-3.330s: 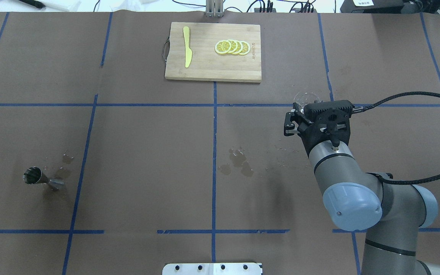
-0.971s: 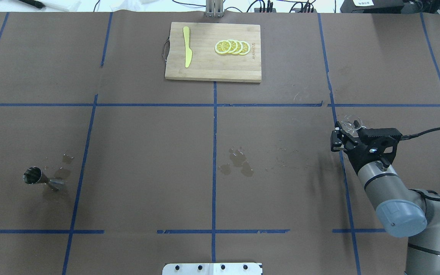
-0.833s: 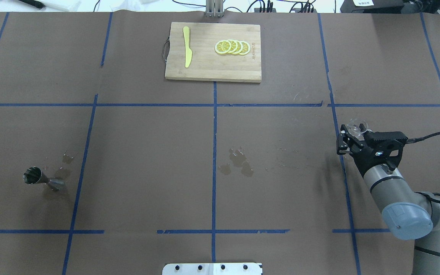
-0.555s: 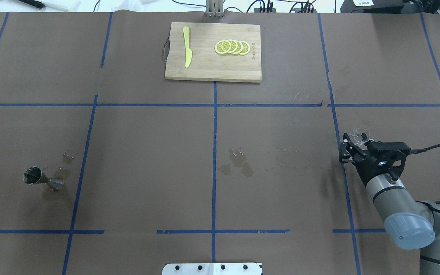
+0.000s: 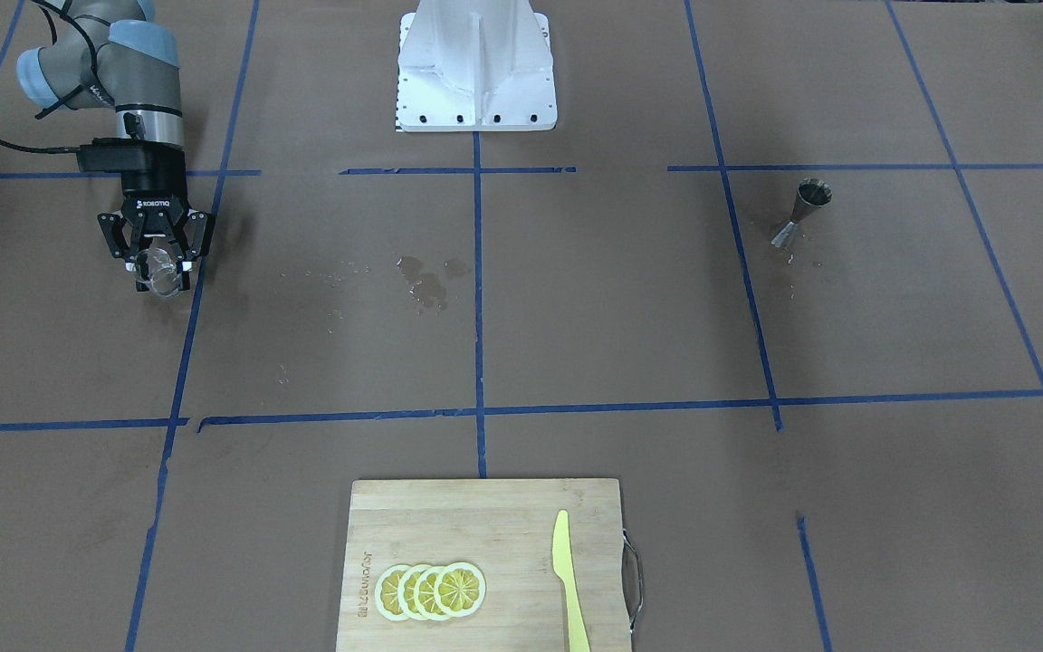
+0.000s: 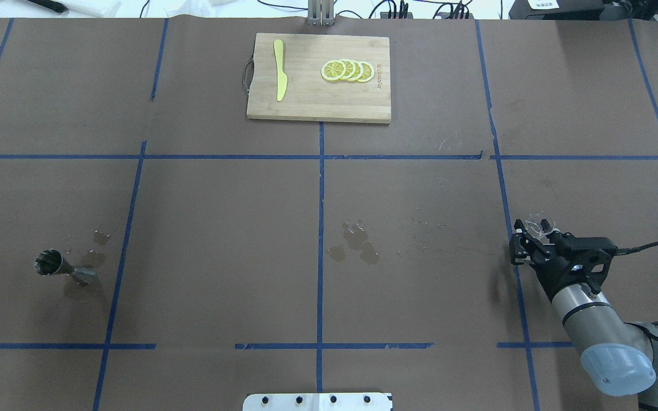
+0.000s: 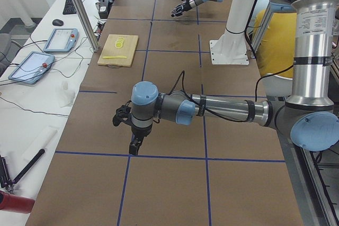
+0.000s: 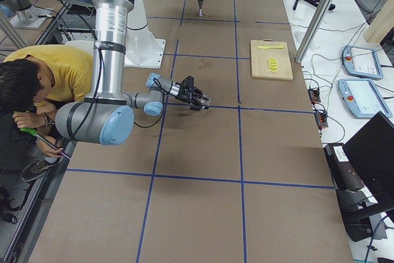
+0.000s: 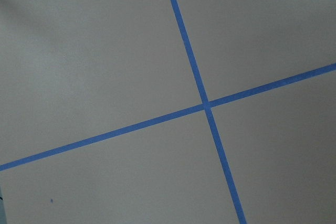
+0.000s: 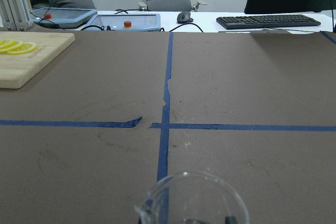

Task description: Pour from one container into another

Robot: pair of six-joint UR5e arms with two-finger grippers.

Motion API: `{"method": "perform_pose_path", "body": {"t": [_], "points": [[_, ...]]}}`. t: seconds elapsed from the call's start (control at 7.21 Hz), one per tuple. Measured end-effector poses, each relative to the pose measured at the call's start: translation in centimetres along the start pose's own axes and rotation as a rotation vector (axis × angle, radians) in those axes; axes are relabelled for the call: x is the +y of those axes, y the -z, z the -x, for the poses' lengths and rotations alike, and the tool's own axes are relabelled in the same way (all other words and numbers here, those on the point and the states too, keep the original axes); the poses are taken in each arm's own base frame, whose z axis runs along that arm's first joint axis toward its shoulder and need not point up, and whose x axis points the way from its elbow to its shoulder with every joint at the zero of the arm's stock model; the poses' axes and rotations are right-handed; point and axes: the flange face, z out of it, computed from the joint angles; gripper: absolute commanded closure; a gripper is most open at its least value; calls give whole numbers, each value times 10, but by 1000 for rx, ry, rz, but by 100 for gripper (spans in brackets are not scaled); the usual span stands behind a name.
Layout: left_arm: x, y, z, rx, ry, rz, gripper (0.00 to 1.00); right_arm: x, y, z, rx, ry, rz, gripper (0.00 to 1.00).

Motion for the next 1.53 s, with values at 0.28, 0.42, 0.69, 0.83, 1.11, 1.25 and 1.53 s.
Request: {"method": "perform_pose_path", "body": {"t": [0.28, 0.42, 0.69, 0.83, 1.11, 1.25, 1.53], "points": [[0, 0, 0, 0, 0, 1, 0, 9, 3, 1, -9, 4, -10, 100], [1, 0, 0, 0, 0, 1, 0, 12, 5, 2, -13, 7, -9, 100], [1, 0, 0, 0, 0, 1, 0, 17, 7, 4, -20, 9, -5, 100], [1, 0, 0, 0, -1, 1, 0, 18, 8, 5, -23, 11, -2, 100], [1, 0, 0, 0, -2, 0, 0, 22, 10, 6, -26, 16, 3, 100], [0, 0, 0, 0, -2, 0, 0, 24, 9, 4, -24, 19, 5, 100], [1, 0, 0, 0, -2, -1, 0, 26, 8, 3, -23, 22, 5, 93]]}}
